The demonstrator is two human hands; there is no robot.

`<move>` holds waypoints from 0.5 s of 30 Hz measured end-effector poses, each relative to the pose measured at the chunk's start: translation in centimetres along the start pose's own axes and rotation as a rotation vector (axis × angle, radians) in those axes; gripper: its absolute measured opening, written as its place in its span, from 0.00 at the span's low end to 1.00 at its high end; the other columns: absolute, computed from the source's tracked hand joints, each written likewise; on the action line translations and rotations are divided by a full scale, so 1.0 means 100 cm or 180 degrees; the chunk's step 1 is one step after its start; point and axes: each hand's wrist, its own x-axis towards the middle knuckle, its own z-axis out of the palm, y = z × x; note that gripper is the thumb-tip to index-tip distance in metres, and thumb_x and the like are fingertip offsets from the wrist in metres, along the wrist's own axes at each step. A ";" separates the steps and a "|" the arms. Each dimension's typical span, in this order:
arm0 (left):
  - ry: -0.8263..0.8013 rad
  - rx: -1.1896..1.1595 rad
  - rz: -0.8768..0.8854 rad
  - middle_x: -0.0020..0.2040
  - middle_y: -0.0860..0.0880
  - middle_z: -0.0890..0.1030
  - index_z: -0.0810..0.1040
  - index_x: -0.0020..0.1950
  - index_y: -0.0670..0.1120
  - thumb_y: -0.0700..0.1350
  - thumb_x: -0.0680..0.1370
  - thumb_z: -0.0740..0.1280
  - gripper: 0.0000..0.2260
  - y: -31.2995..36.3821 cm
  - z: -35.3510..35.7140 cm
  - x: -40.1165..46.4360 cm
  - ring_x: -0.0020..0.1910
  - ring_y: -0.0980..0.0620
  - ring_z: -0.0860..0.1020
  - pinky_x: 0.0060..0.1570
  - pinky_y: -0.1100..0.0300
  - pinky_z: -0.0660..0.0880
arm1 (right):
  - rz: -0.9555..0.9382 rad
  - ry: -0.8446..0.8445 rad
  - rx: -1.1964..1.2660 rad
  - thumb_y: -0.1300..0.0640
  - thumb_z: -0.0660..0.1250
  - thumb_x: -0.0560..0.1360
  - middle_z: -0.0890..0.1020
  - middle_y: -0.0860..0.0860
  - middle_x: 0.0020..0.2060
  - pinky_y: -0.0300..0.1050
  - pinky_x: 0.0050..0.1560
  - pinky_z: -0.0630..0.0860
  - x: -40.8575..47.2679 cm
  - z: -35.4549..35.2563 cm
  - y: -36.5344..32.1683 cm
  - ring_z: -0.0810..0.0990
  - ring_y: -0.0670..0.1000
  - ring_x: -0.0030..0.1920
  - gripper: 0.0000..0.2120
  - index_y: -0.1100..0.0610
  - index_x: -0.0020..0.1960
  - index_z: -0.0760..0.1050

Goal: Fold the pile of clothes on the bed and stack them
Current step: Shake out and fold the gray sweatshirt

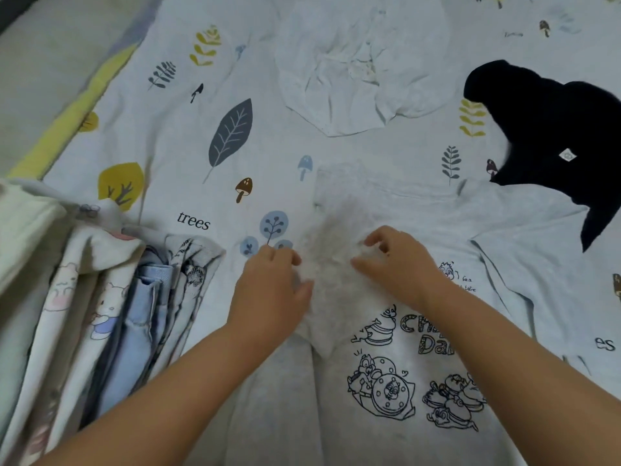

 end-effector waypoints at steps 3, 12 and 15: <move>-0.0424 0.0535 0.0336 0.55 0.51 0.69 0.68 0.62 0.51 0.56 0.71 0.69 0.22 -0.009 0.009 -0.009 0.54 0.50 0.69 0.48 0.58 0.65 | -0.0122 0.0123 -0.0970 0.58 0.66 0.73 0.69 0.54 0.56 0.45 0.47 0.67 -0.004 0.016 0.004 0.70 0.56 0.54 0.22 0.53 0.64 0.63; -0.0029 0.0843 -0.0041 0.43 0.51 0.68 0.73 0.40 0.48 0.56 0.78 0.57 0.15 -0.009 0.001 -0.017 0.39 0.51 0.70 0.36 0.59 0.65 | 0.0249 0.0890 -0.1444 0.60 0.59 0.76 0.72 0.57 0.57 0.49 0.50 0.66 0.004 -0.004 0.020 0.69 0.57 0.58 0.17 0.57 0.65 0.65; 0.0079 0.0645 -0.0458 0.46 0.50 0.71 0.71 0.45 0.48 0.61 0.76 0.57 0.17 -0.002 0.006 -0.013 0.44 0.51 0.71 0.39 0.59 0.66 | -0.0175 0.0955 -0.0929 0.54 0.55 0.80 0.71 0.58 0.61 0.52 0.57 0.66 0.022 -0.002 -0.004 0.67 0.58 0.61 0.17 0.58 0.66 0.66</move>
